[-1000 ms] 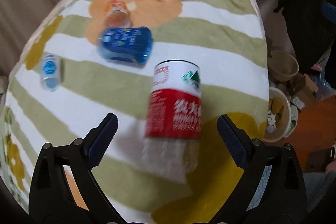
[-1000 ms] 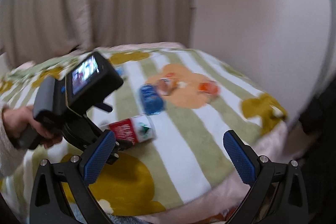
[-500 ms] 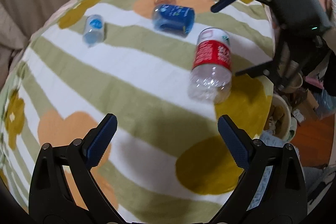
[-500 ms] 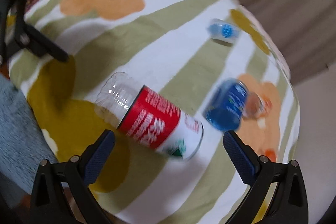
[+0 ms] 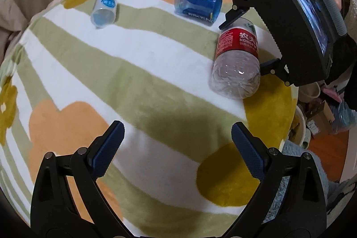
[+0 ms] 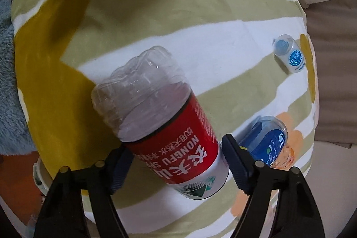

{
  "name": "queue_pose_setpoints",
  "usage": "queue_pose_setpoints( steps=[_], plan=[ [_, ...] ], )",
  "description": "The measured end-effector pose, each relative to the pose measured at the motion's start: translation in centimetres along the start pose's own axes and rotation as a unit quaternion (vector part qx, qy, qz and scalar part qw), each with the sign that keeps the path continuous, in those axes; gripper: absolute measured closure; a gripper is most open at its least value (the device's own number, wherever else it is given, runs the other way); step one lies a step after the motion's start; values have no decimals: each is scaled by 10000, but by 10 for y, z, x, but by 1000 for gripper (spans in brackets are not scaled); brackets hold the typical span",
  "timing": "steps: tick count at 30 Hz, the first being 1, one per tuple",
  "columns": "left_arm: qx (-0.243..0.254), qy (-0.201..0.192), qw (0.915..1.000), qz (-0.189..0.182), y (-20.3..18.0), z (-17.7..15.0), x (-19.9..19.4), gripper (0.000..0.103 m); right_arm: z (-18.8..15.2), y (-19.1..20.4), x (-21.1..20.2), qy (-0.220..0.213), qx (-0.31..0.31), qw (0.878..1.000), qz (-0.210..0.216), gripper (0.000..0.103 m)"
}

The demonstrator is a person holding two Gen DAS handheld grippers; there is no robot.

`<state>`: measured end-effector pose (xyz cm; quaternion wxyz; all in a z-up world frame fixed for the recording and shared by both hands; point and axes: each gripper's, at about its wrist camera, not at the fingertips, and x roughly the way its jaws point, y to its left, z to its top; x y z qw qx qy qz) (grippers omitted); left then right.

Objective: Flip cup upside down

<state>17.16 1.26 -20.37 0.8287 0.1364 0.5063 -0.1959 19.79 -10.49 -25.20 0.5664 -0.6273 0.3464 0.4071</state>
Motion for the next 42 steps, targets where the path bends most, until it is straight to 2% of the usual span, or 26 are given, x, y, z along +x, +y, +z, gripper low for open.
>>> queue_pose_setpoints(
  steps=[4, 7, 9, 11, 15, 18, 21, 23, 25, 31, 32, 33, 35, 37, 40, 42],
  plan=[
    [-46, -75, 10000, -22, 1, 2, -2, 7, 2, -8, -4, 103, 238, 9996, 108, 35],
    [-94, -138, 9999, -41, 2, 3, -6, 7, 4, -22, -9, 347, 965, 9937, 450, 37],
    [-125, -171, 9998, -51, 2, 2, -8, 7, 2, -32, -13, 600, 1541, 9834, 744, 39],
    [-146, -198, 9997, -67, 2, 1, -10, 7, -3, -48, -16, 842, 2349, 9614, 1157, 39],
    [-185, -252, 9995, -104, 2, -2, -16, 7, -20, -81, -28, 789, 3837, 8988, 1969, 39],
    [-213, -286, 9993, -132, 3, -3, -19, 7, -33, -97, -23, 1004, 4671, 8491, 2252, 39],
    [-256, -308, 9991, -171, 4, -5, -22, 7, -41, -103, -8, 1218, 5135, 8167, 2335, 39],
    [-275, -307, 9990, -184, 5, -7, -22, 7, -46, -102, 4, 1256, 5449, 7900, 2515, 39],
    [-296, -282, 9990, -197, 7, -8, -21, 7, -49, -104, 15, 1308, 5650, 7731, 2568, 39],
    [-394, -242, 9986, -246, 11, -9, -16, 7, -47, -93, 20, 1329, 5768, 7722, 2310, 34],
    [-409, -245, 9985, -261, 11, -9, -15, 7, -46, -89, 20, 1288, 5784, 7726, 2280, 26],
    [-427, -248, 9984, -283, 11, -9, -15, 7, -46, -88, 18, 1214, 5795, 7750, 2209, 13],
    [-436, -251, 9983, -300, 10, -9, -14, 7, -44, -89, 15, 1118, 5698, 7852, 2152, 0],
    [-435, -249, 9983, -297, 10, -9, -13, 7, -41, -89, 8, 1056, 5516, 8001, 2107, 0],
    [-451, -251, 9983, -283, 10, -9, -12, 7, -35, -89, -4, 820, 5387, 8148, 1979, 0],
    [-461, -249, 9983, -260, 9, -10, -11, 7, -23, -95, -7, 909, 5090, 8366, 1811, 0]
  ],
)
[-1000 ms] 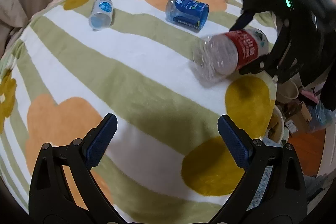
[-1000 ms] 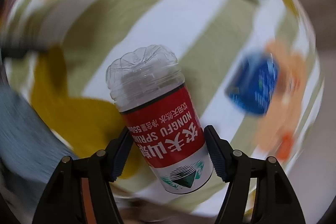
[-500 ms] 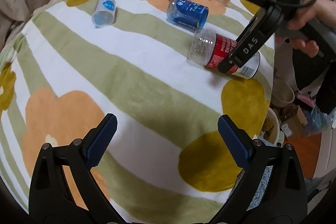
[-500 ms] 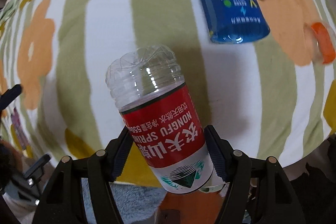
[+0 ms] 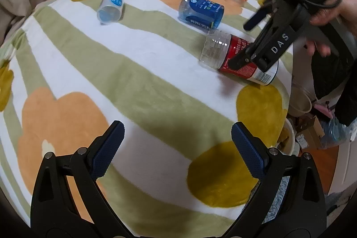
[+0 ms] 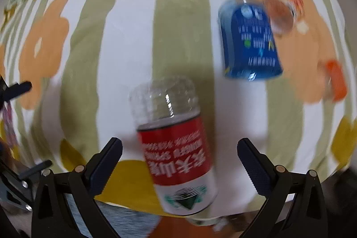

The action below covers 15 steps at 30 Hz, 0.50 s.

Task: Flip cup upside down
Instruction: 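Rotate the held bottle with the right gripper so its cap points down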

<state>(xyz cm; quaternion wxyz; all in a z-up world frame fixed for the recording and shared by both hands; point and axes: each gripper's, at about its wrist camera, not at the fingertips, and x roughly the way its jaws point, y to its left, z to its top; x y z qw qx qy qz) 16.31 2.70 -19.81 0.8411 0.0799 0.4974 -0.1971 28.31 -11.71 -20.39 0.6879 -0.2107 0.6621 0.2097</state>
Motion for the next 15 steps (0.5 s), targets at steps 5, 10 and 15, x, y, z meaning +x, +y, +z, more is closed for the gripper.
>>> queue_pose_setpoints(
  steps=[5, 10, 15],
  plan=[
    [-14, 7, 10000, 90, 2, -4, -2, 7, 12, 13, 6, 440, -765, 9947, -519, 0],
    [-113, 16, 9999, 79, 8, -6, -1, 7, 13, 29, 13, 671, -1123, 9901, -508, 6],
    [-110, 36, 9999, 49, 7, -4, 2, 7, 5, 36, 23, 926, -956, 9910, -155, 46]
  ],
)
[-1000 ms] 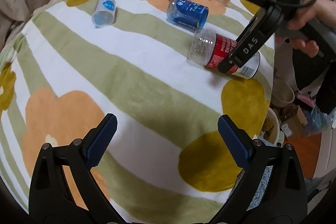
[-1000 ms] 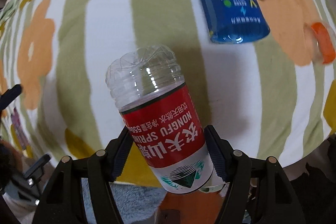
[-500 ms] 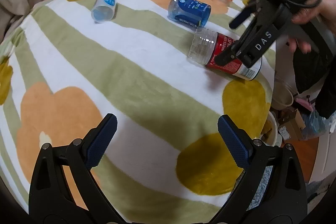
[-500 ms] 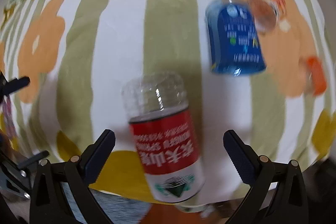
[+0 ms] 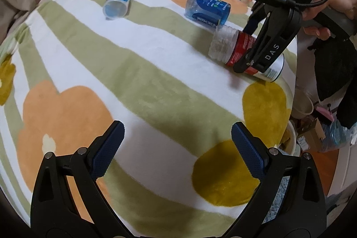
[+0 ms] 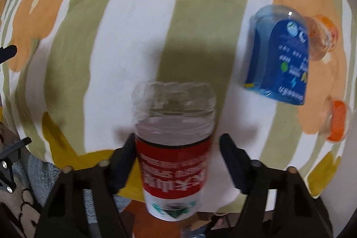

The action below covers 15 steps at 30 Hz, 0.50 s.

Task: Flip cup upside down
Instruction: 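Rotate the held bottle with the right gripper so its cap points down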

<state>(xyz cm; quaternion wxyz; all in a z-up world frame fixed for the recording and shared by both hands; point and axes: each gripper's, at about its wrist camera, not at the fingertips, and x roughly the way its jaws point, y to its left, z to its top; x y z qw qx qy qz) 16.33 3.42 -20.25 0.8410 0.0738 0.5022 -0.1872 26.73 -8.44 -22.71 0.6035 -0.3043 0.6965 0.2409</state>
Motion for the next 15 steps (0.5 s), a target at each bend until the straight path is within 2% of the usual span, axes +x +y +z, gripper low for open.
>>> queue_pose_setpoints(
  steps=[3, 5, 7, 9, 10, 12, 13, 15],
  plan=[
    [-1, 9, 10000, -19, -1, 0, 2, 7, -4, 4, 0, -140, 90, 9998, 93, 48],
    [-14, 3, 10000, -29, -2, 0, 2, 7, -11, 3, -8, -429, 200, 9988, 144, 48],
    [-42, -29, 10000, -40, -2, -1, 2, 7, -23, -3, -24, -980, 478, 9936, 300, 48],
    [-91, -81, 9999, -30, -2, 1, 2, 7, -43, -10, -44, -1821, 811, 9789, 439, 48],
    [-121, -107, 9999, -22, -2, 1, 2, 7, -55, -10, -53, -2308, 924, 9680, 343, 48],
    [-179, -146, 9997, -24, -2, 3, 2, 7, -85, -11, -63, -3296, 1257, 9348, 404, 48],
    [-209, -150, 9997, -23, -2, 4, 2, 7, -99, -15, -61, -3746, 1508, 9133, 524, 48],
    [-323, -191, 9993, 55, -2, 6, 2, 7, -107, -26, -45, -4339, 1786, 8820, 434, 48]
  ],
)
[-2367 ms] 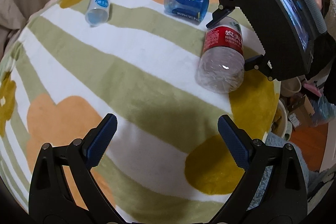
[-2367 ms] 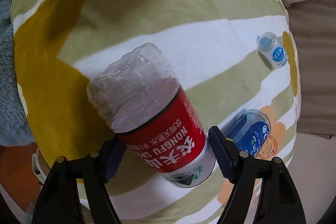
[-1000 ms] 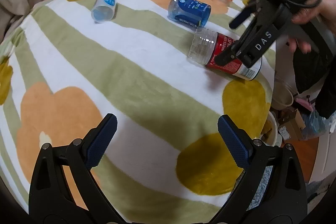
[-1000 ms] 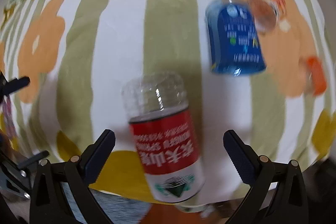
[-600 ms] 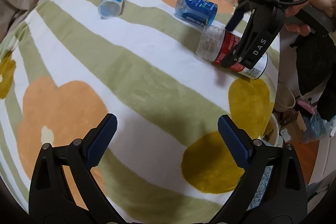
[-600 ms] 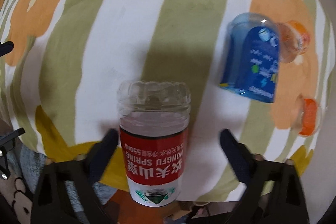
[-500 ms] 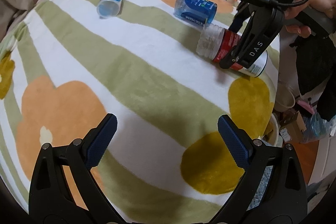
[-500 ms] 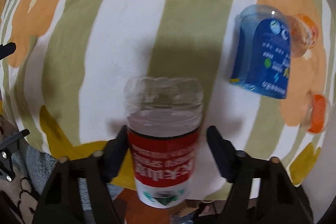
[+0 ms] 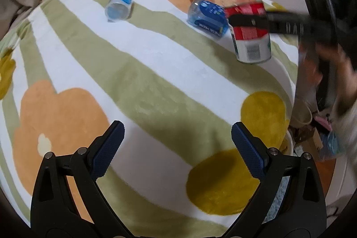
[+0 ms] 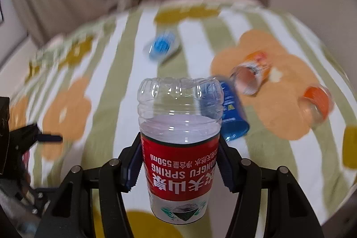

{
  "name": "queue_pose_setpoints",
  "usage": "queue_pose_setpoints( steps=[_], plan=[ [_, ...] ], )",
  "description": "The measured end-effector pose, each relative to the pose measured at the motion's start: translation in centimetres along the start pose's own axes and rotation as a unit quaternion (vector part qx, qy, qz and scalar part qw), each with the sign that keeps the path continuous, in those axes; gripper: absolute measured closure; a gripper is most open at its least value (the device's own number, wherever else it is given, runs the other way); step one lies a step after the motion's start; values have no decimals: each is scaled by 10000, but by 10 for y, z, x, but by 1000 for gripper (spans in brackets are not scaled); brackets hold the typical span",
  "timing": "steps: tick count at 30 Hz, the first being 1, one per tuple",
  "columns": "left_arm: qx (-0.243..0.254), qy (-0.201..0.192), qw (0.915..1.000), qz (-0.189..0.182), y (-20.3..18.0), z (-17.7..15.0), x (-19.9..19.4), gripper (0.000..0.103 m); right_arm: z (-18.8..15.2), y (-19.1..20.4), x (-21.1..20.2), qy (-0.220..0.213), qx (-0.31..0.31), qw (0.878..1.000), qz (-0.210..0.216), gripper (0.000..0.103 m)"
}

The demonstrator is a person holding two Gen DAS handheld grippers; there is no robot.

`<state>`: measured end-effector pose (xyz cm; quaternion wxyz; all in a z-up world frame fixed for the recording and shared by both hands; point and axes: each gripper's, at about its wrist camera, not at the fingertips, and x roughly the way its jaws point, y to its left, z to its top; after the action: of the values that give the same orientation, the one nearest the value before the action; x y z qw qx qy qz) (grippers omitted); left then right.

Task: Flip cup upside down
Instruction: 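Rotate the held bottle with the right gripper so its cap points down, then set the bottle cap-down on the cover and open the right gripper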

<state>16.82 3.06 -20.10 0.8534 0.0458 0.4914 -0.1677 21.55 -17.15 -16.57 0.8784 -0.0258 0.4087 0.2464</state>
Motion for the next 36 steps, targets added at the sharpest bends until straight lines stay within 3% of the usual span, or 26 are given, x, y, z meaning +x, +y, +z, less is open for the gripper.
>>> queue_pose_setpoints(
  steps=[3, 5, 8, 12, 29, 31, 32, 33, 36],
  plan=[
    [-146, -84, 9999, 27, 4, 2, -3, 7, -26, 5, -4, -640, 125, 9977, -167, 48],
    [-230, -118, 9997, 26, 6, 3, -4, 7, -33, 9, -6, -782, 361, 9963, 10, 48],
    [-291, -112, 9995, 60, 9, 3, -4, 7, -32, 8, -7, -941, 297, 9951, -71, 48],
    [-304, -112, 9995, 31, 9, 5, -3, 7, -27, 4, 15, -970, 96, 9951, -170, 48],
    [-406, -213, 9989, -124, 0, 10, -5, 7, -49, 12, 8, -1033, -289, 9931, -484, 47],
    [-418, -211, 9988, -134, 0, 11, -5, 7, -48, 10, 10, -1072, -234, 9927, -492, 36],
    [-426, -216, 9988, -136, 0, 11, -5, 7, -48, 9, 11, -1103, -168, 9925, -508, 14],
    [-431, -223, 9987, -138, 0, 12, -6, 7, -48, 8, 10, -1136, -119, 9922, -509, 0],
    [-436, -245, 9986, -149, 0, 12, -7, 7, -49, 3, 10, -1211, 29, 9917, -433, 0]
  ],
)
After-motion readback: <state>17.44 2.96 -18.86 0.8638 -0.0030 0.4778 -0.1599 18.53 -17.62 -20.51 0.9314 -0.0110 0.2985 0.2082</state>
